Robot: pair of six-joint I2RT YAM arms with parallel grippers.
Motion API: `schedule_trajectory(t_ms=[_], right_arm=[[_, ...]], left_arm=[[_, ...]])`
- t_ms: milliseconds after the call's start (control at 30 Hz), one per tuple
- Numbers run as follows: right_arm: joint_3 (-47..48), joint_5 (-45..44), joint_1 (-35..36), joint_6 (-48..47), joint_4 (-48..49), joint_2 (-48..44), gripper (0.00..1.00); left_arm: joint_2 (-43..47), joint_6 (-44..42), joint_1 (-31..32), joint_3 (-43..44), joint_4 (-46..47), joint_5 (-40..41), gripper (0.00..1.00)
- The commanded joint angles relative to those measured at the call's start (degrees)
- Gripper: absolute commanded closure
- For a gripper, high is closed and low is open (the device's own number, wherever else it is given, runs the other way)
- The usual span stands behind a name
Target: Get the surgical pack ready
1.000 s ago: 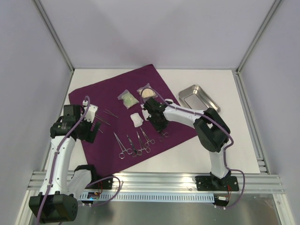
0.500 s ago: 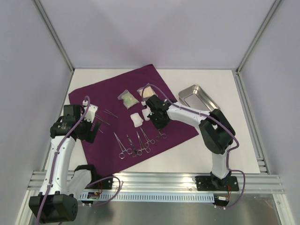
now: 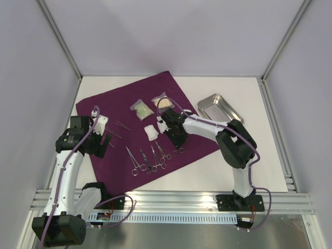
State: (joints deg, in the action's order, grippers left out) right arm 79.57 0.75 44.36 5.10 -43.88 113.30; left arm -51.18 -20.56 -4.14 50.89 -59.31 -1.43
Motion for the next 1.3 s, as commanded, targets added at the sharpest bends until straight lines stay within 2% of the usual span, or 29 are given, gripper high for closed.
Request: schedule_trajectory(t_ms=[0, 333, 400, 433, 467, 733, 967, 1100, 1200, 1267], right_arm=[[0.0, -0.3, -0.1, 0.1, 0.4, 0.6, 0.89], [0.2, -5.6, -0.1, -0.2, 0.3, 4.9, 0.87], [-0.6, -5.7, -0.1, -0.4, 0.5, 5.3, 0.92], [-0.8, -5.4, -0.1, -0.4, 0.5, 5.2, 1.00], [-1.1, -5.2, -0.1, -0.6, 0.8, 5.0, 0.99], [-1.4, -4.2, -0.1, -2.4, 3.4, -5.7, 1.00], [0.2, -4.6, -1.2, -4.8, 3.3, -9.6, 1.00], [2.8, -2.8, -6.2, -7.4, 2.6, -11.8, 1.00], [7.3, -2.9, -13.6, -12.8, 1.9, -13.1, 0.99], [10.1, 1.3, -20.7, -15.5, 1.9, -12.8, 1.00]], left_arm=[[0.3, -0.7, 0.2, -0.5, 0.9, -0.1, 0.11], [0.6, -0.8, 0.1, -0.4, 0.8, 0.0, 0.11], [0.6, -0.7, 0.1, -0.4, 0.6, -0.1, 0.11], [0.6, -0.8, 0.2, -0.4, 0.6, 0.0, 0.11], [0.6, -0.8, 0.1, -0.4, 0.6, -0.1, 0.11], [0.7, -0.8, 0.1, -0.3, 0.4, -0.2, 0.11], [0.8, -0.8, 0.1, 0.0, 0.2, -0.3, 0.11], [0.5, -0.8, 0.2, 0.8, -0.2, -0.8, 0.11], [-0.4, -0.8, 0.1, 2.2, -0.8, -1.8, 0.11], [-0.9, -0.6, 0.1, 3.1, -0.9, -2.3, 0.11]])
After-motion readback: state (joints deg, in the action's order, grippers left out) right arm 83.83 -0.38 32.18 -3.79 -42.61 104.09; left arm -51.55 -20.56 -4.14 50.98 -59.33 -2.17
